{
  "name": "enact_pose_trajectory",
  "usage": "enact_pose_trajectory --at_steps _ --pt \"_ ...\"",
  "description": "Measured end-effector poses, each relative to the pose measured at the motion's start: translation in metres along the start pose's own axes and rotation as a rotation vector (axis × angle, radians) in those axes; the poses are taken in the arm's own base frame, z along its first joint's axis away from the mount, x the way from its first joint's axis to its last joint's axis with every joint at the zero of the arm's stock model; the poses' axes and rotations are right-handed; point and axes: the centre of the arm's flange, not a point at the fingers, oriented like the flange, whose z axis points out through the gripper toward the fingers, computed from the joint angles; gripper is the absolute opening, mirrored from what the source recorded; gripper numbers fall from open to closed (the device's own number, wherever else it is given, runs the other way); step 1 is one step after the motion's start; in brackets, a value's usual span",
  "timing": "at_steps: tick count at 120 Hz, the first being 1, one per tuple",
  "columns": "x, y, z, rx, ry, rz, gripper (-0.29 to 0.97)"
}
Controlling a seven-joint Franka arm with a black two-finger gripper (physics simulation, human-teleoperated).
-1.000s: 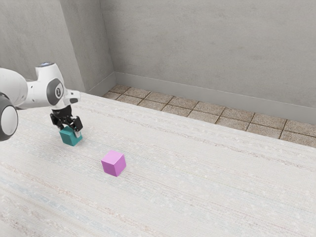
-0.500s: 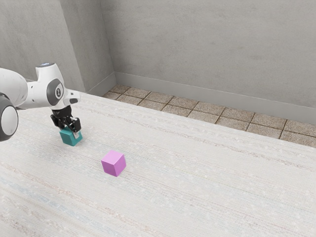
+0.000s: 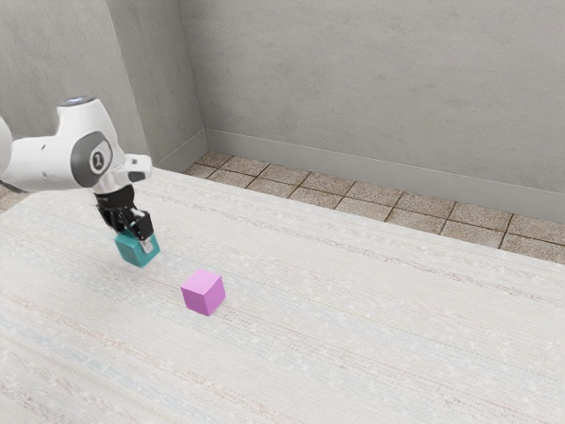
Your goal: Pick up the blue block with one arm, and put the blue block on the pink block with one arm
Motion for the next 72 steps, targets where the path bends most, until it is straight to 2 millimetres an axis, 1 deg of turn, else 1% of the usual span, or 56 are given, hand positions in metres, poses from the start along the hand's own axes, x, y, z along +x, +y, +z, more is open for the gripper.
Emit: enact_pose_trajectory --at_steps 7,13,17,24,32,37,41,50,63,72 --pt "-0.003 0.025 -0.005 -0.005 0.008 0.024 0.32" --pt "-0.002 0.040 -0.008 -0.007 0.016 0.033 0.33" --pt "0.000 0.048 -0.010 -0.008 0.022 0.037 0.33" --pt "0.006 0.073 -0.015 -0.009 0.032 0.059 0.33" --pt "0.013 0.106 -0.013 -0.014 0.028 0.085 0.34" --pt "0.014 0.121 -0.010 -0.017 0.020 0.089 0.34" --pt "0.014 0.129 -0.007 -0.018 0.015 0.083 0.34" --pt "0.013 0.138 -0.004 -0.019 0.007 0.054 0.34" --pt "0.014 0.157 -0.001 -0.020 -0.001 0.020 0.35" --pt "0.013 0.163 0.002 -0.021 -0.010 -0.019 0.35"
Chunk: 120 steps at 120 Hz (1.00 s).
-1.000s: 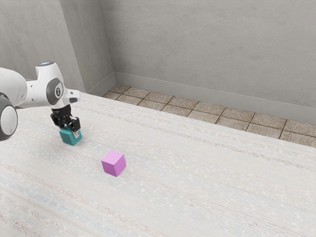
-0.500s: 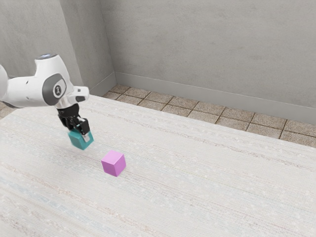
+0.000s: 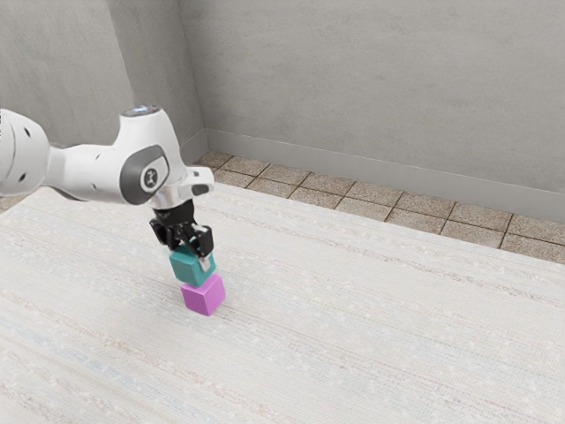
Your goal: Pick up the blue block with one arm, and put the blue block on the pink block with one arm
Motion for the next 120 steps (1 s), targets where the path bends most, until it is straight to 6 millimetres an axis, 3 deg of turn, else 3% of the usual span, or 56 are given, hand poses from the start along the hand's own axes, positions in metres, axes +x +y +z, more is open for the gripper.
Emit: enact_pose_trajectory --at_steps 55,120 --pt "0.001 0.014 0.011 0.007 -0.021 -0.190 0.33" --pt "0.000 0.015 0.007 0.039 -0.016 -0.193 0.37"
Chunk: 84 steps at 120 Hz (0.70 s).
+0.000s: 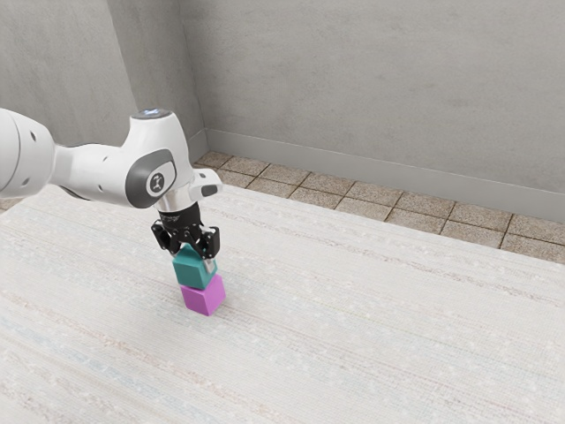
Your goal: Pick up the blue block with one arm, and put the blue block on the pink block with one arm
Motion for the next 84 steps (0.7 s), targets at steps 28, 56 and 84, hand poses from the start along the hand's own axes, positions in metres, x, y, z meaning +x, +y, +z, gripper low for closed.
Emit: enact_pose_trajectory --at_steps 28,56,84 --pt "0.0002 0.0003 0.0005 -0.001 0.001 0.042 0.37" --pt "0.0003 0.0012 0.0011 -0.004 0.001 0.095 0.38" --pt "0.0000 0.0013 0.0029 -0.007 -0.002 0.133 0.38"
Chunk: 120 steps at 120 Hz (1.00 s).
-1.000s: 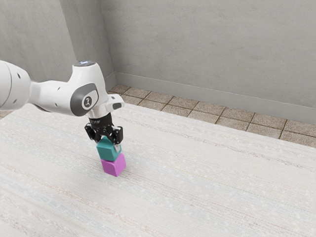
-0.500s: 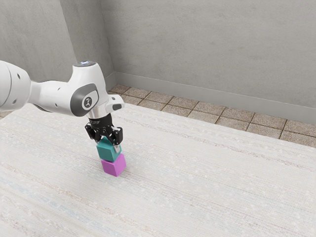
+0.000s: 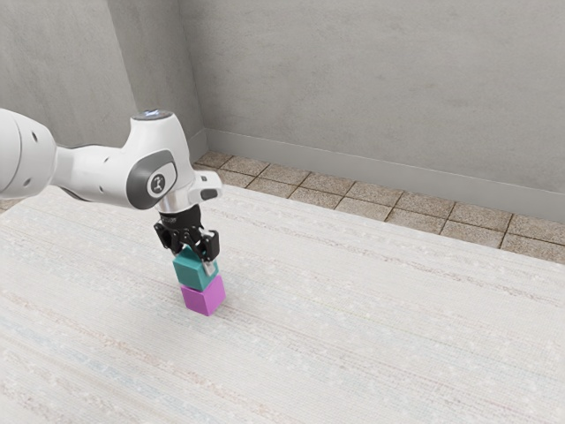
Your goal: Pick up the blue block with one arm, and put the blue block on the pink block with one arm
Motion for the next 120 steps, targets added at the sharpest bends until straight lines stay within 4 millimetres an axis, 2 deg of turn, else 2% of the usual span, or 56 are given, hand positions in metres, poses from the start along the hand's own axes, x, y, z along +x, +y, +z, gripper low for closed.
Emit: enact_pose_trajectory --at_steps 46,120 --pt "0.0006 0.0001 0.0012 -0.004 0.000 0.035 0.38" --pt "0.0009 -0.0003 0.0024 -0.019 0.001 -0.014 0.38"
